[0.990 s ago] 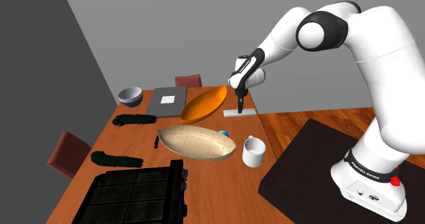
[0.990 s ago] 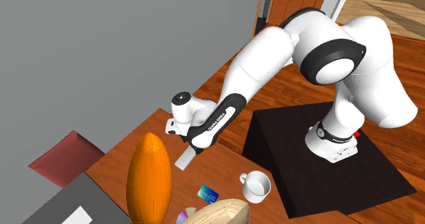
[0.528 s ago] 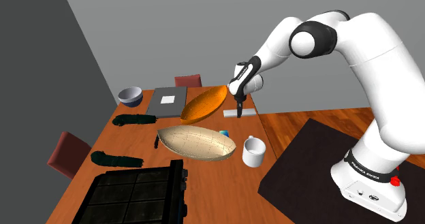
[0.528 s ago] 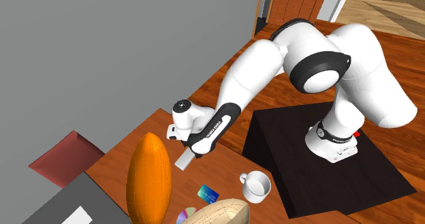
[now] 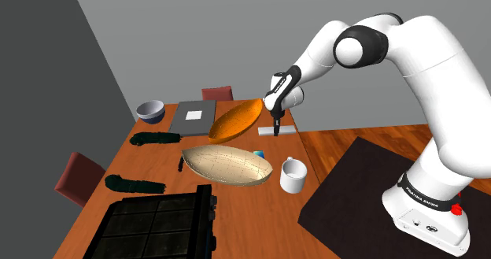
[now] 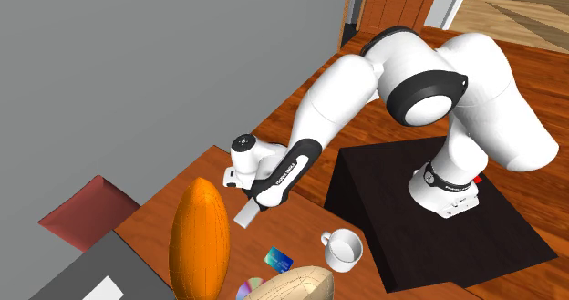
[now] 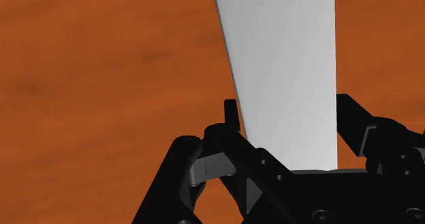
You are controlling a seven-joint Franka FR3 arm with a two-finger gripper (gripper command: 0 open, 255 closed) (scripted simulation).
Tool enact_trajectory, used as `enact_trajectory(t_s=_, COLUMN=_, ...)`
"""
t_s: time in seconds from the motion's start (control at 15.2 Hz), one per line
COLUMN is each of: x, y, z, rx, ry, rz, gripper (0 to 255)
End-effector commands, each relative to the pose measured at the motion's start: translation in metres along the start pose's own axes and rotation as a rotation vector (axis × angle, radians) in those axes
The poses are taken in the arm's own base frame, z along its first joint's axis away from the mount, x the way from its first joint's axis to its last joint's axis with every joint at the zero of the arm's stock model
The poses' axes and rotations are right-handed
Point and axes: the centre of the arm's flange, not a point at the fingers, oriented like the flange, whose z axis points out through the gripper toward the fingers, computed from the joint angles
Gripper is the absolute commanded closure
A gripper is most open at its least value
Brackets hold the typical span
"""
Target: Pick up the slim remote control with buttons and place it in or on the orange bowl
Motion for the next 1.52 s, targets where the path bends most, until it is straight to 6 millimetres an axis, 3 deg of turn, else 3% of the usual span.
enact_trajectory(t_s=0.0, x=0.000, y=0.000, z=0.000, rx=0.000, ry=0.000, rz=0.000, gripper=255)
enact_trajectory(t_s=0.53, x=0.000, y=0.000, z=0.001, rx=0.000, ry=0.000, rz=0.000, gripper=255)
enact_trajectory(t_s=1.45, x=0.000, y=-0.001, z=-0.073, rx=0.000, ry=0.000, rz=0.000, gripper=255)
